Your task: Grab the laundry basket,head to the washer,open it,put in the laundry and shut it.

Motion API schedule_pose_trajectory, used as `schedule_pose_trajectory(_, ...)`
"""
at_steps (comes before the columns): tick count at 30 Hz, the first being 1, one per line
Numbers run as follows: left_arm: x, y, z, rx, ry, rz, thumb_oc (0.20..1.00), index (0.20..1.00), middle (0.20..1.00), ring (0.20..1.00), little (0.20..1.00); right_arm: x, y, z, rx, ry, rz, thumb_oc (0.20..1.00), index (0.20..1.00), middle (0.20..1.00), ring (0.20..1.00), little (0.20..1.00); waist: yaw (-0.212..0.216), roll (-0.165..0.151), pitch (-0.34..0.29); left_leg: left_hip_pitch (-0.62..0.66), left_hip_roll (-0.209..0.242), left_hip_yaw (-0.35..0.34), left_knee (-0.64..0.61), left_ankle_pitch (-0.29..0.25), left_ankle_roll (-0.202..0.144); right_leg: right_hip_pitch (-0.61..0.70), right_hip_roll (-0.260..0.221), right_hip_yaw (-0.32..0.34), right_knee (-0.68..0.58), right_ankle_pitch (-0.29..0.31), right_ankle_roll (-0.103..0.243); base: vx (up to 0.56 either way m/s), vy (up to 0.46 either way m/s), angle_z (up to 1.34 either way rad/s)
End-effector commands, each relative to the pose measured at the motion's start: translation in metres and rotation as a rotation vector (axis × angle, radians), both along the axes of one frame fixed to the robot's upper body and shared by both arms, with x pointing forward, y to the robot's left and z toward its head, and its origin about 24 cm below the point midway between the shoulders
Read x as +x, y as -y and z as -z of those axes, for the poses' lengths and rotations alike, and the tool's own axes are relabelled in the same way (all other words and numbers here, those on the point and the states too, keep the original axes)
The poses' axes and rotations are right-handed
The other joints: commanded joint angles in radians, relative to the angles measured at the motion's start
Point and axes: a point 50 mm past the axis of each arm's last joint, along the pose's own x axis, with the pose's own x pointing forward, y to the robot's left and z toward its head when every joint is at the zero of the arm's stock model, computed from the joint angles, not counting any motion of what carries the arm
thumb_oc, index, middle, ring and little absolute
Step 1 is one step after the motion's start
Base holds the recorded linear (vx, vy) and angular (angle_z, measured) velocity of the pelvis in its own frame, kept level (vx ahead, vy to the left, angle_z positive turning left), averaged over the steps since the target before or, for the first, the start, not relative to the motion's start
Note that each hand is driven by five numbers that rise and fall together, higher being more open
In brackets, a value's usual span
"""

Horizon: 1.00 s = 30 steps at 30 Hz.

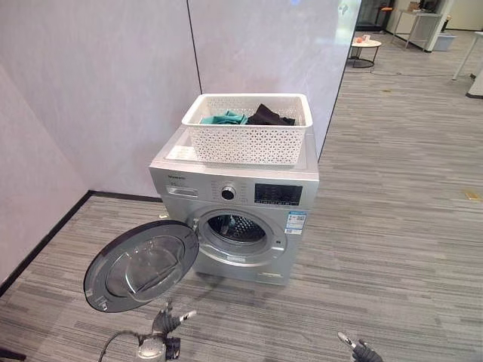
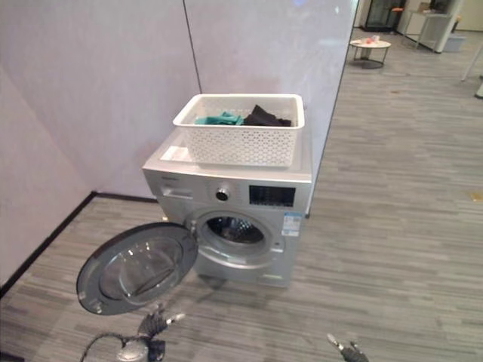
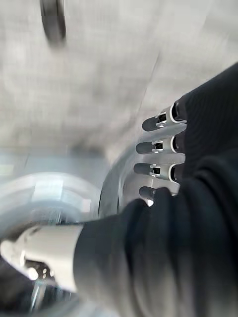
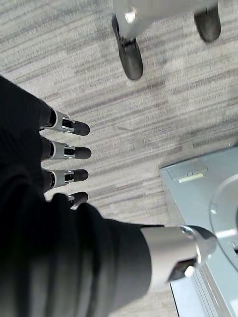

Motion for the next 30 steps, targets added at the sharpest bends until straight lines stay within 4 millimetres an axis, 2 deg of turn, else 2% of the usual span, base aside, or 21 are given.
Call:
schedule_pose_trajectory(1,0.023,0.005,-0.005,0.007,0.031,0.086,1.0,1.0,1.0,1.0,1.0,0.005,-0.008,0.003,-0.013,-0.065,-0.163,1.0,1.0,1.0,1.0,1.0,0.007,-0.044,-0.01,-0.009,-0.057,-0.025,0.01,-0.03,0.006,0.009,-0.031,0.048,0.007,0.024,0.072,0.0,0.0,0.0)
schedule_pose_trajectory(3,0.016,0.004,-0.003,-0.013,0.019,0.048,1.0,1.0,1.0,1.0,1.0,0.003,-0.01,0.003,-0.017,-0.08,-0.21,1.0,1.0,1.0,1.0,1.0,0.009,-0.046,-0.012,-0.008,-0.056,-0.024,0.01,-0.032,0.007,0.008,-0.031,0.049,0.007,0.023,0.073,0.0,0.0,0.0)
schedule_pose_trajectory(9,0.016,0.006,-0.003,-0.019,0.015,0.064,1.0,1.0,1.0,1.0,1.0,0.003,-0.01,0.003,-0.013,-0.084,-0.254,1.0,1.0,1.0,1.0,1.0,0.012,-0.047,-0.006,-0.008,-0.055,-0.027,0.01,-0.032,0.008,0.009,-0.03,0.049,0.007,0.021,0.071,0.0,0.0,0.0)
schedule_pose_trajectory(15,0.012,0.009,-0.001,-0.028,0.001,0.065,1.0,1.0,1.0,1.0,1.0,0.008,-0.011,0.002,-0.001,-0.048,-0.211,1.0,1.0,1.0,1.0,1.0,0.009,-0.044,-0.005,-0.004,-0.055,-0.027,0.01,-0.035,0.008,0.011,-0.029,0.053,0.007,0.019,0.071,0.0,0.0,0.0)
schedule_pose_trajectory(24,0.007,0.015,0.002,-0.042,-0.023,0.08,1.0,1.0,1.0,1.0,1.0,-0.002,-0.011,0.005,0.006,-0.086,-0.171,1.0,1.0,1.0,1.0,1.0,0.009,-0.041,-0.005,-0.002,-0.052,-0.025,0.01,-0.037,0.008,0.009,-0.027,0.055,0.007,0.017,0.07,0.0,0.0,0.0)
schedule_pose_trajectory(25,-0.001,-0.012,0.0,0.029,-0.137,0.294,1.0,1.0,1.0,1.0,1.0,-0.009,0.003,0.0,-0.021,-0.15,-0.418,1.0,1.0,1.0,1.0,1.0,0.011,-0.037,0.011,0.027,-0.053,-0.092,0.01,-0.053,0.018,-0.017,0.042,0.134,0.007,0.001,0.042,0.0,0.0,0.0)
schedule_pose_trajectory(30,-0.012,-0.004,0.005,-0.017,-0.166,0.288,1.0,1.0,1.0,1.0,1.0,-0.017,0.004,0.001,0.026,-0.132,-0.325,1.0,1.0,1.0,1.0,1.0,0.003,-0.039,0.0,0.036,-0.05,-0.092,0.01,-0.057,0.016,-0.006,0.041,0.134,0.007,-0.004,0.04,0.04,-0.008,-0.02)
